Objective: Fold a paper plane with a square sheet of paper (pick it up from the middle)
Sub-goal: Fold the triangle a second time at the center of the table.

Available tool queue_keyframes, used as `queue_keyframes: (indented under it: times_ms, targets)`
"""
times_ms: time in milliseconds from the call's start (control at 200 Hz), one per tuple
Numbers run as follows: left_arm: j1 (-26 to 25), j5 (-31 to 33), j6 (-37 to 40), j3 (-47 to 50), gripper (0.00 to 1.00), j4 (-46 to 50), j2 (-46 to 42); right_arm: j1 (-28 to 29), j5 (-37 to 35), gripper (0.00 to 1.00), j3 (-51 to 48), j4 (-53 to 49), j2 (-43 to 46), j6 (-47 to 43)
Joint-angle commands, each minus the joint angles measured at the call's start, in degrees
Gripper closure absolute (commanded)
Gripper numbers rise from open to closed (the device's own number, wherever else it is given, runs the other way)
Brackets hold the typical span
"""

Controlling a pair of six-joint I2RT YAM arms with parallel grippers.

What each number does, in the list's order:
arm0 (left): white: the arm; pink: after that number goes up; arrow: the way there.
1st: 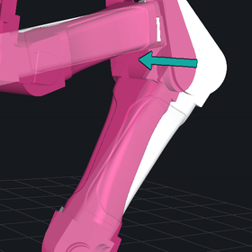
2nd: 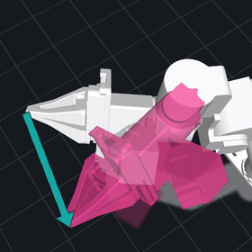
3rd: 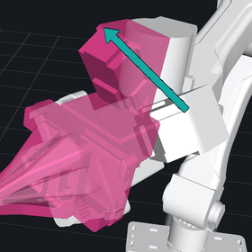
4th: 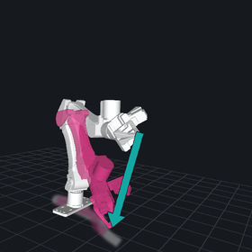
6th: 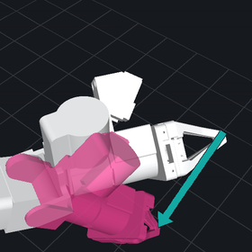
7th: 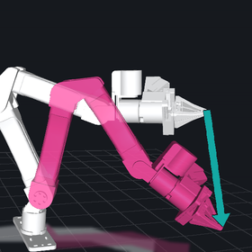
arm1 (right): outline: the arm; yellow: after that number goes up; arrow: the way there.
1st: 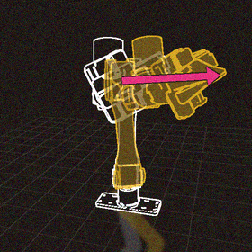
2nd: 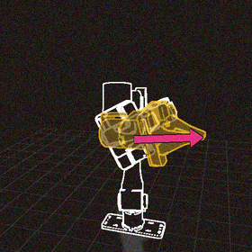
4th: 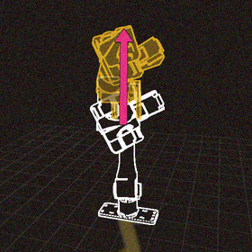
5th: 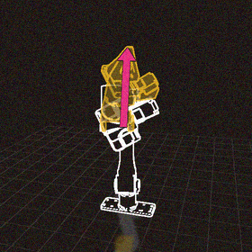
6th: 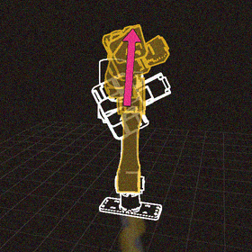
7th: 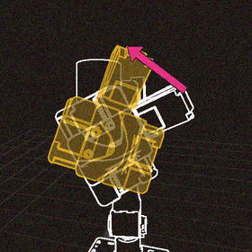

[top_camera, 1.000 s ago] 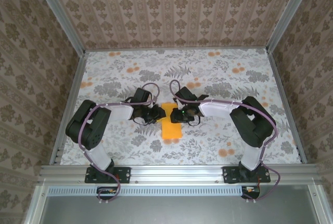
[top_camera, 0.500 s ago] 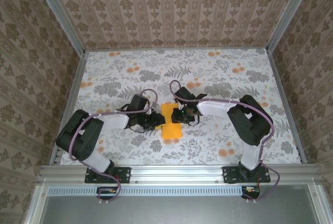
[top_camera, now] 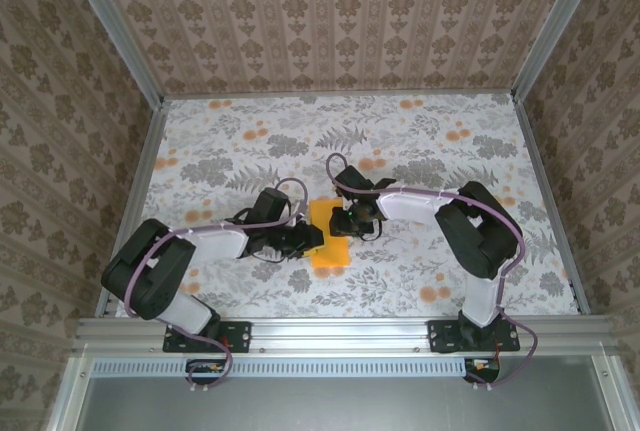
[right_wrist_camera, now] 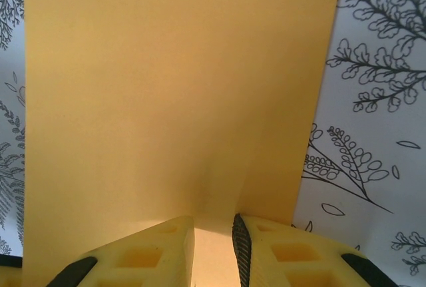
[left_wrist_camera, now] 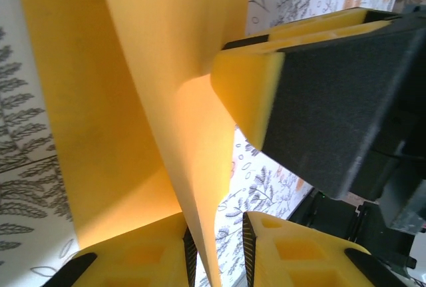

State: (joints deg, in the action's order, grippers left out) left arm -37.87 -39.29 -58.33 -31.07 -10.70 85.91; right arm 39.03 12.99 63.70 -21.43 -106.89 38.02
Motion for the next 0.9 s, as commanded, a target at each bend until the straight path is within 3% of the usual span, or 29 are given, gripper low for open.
queue_keyframes:
  times_ms: [0,335,895]
  targets:
    - [-1.0,-1.0,-1.4,1.1,0.73,-2.0,-2.3,-0.5,-2.9,0.74,0.3,-3.0,-2.5,1.3]
    - [-1.3,-0.3,-2.6,1.3,0.75,-6.2,-2.4,-0.6,-1.3,0.74,0.5,-2.6,-2.5,1.2]
    - [-0.5,-0.2,-4.0,-2.0,0.53,-11.2,3.3,-2.8,6.3,0.70,-1.5,0.2,-0.1,1.3]
